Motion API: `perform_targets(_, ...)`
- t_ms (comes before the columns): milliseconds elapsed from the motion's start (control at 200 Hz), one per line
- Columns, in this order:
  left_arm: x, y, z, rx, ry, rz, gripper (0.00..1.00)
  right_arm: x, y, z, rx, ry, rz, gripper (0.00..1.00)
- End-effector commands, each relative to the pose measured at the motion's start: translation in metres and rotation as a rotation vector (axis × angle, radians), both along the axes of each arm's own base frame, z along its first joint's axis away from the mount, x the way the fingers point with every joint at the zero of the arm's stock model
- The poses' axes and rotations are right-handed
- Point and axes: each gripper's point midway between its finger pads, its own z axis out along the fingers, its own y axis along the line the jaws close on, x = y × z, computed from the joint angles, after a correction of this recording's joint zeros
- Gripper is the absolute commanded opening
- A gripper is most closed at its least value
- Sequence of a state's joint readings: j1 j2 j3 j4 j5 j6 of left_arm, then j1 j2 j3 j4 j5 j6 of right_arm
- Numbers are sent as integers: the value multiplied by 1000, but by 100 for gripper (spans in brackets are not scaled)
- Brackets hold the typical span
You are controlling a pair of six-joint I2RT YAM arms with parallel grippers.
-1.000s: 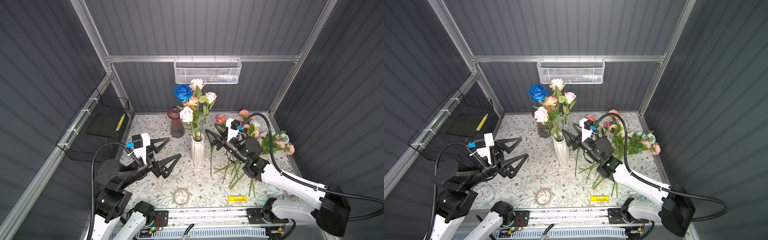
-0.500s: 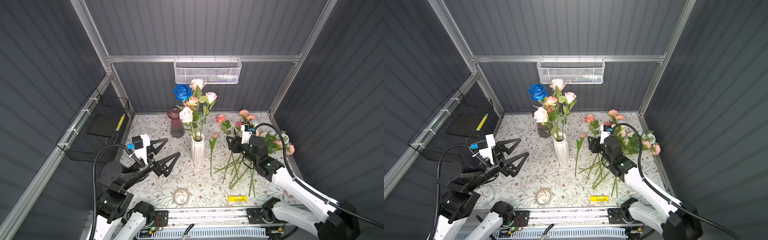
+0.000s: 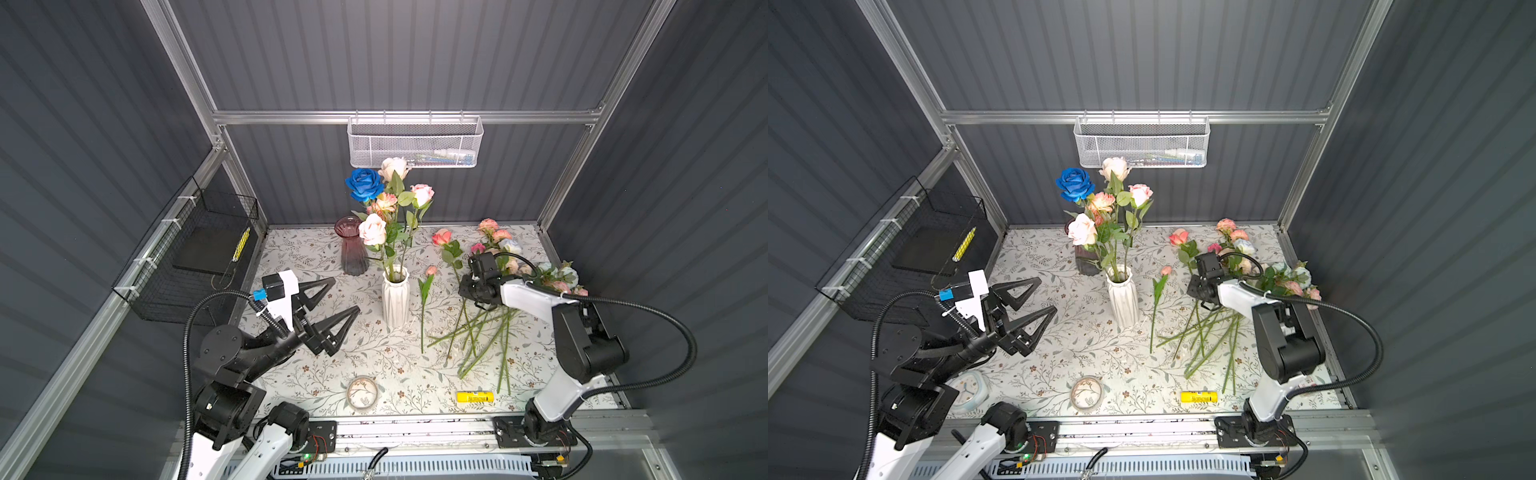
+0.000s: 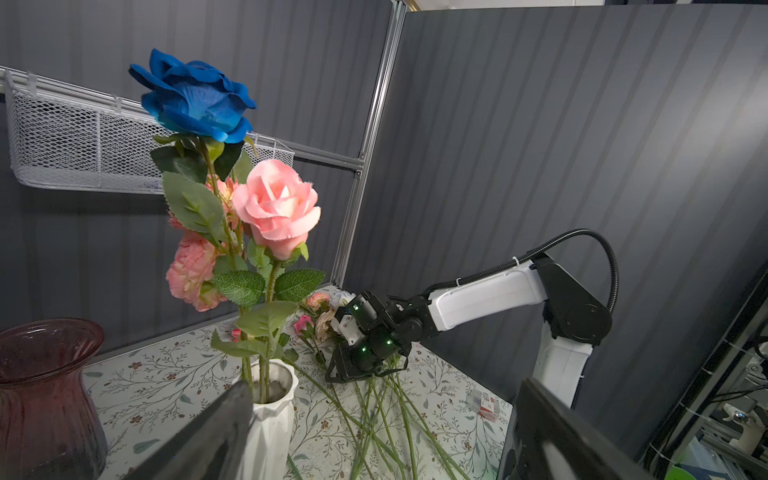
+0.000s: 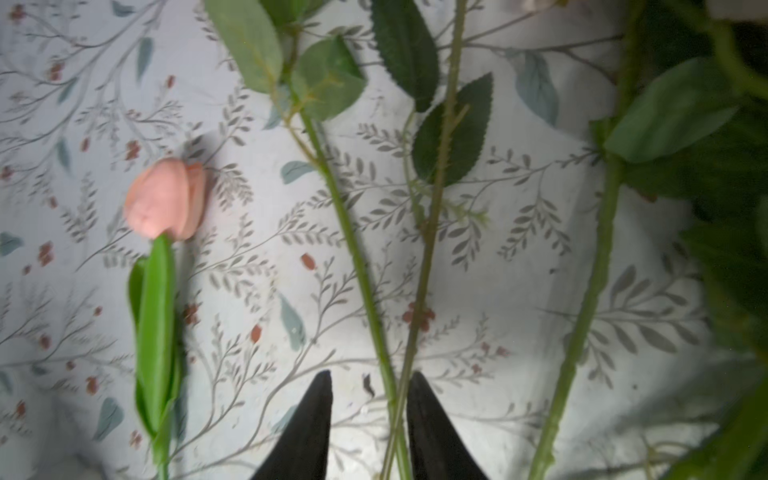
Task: Arrange the flowers into the vase
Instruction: 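Move the right gripper back to the pile and grasp a pink rose stem, then lift the pink rose upward out of the pile with the right gripper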
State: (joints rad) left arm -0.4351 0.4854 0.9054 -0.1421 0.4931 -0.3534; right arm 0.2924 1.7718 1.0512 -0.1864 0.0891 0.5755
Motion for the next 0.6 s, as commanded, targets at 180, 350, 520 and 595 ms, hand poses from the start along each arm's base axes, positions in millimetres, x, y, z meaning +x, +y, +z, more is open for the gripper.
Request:
perform_targets(180, -11, 6, 9, -17, -22, 3, 100, 8, -20, -25, -104, 115, -84, 31)
perform_targets(350, -11, 7, 10, -18, -28, 7, 100, 12, -16, -31, -106, 152, -63, 26)
perform_targets(520, -11, 6, 10, -16, -23, 4, 100, 13, -12, -33, -81, 149, -46, 14)
perform_targets(595, -12, 6, 11, -17, -25, 4, 100, 15, -10, -26, -68, 113, -31, 9)
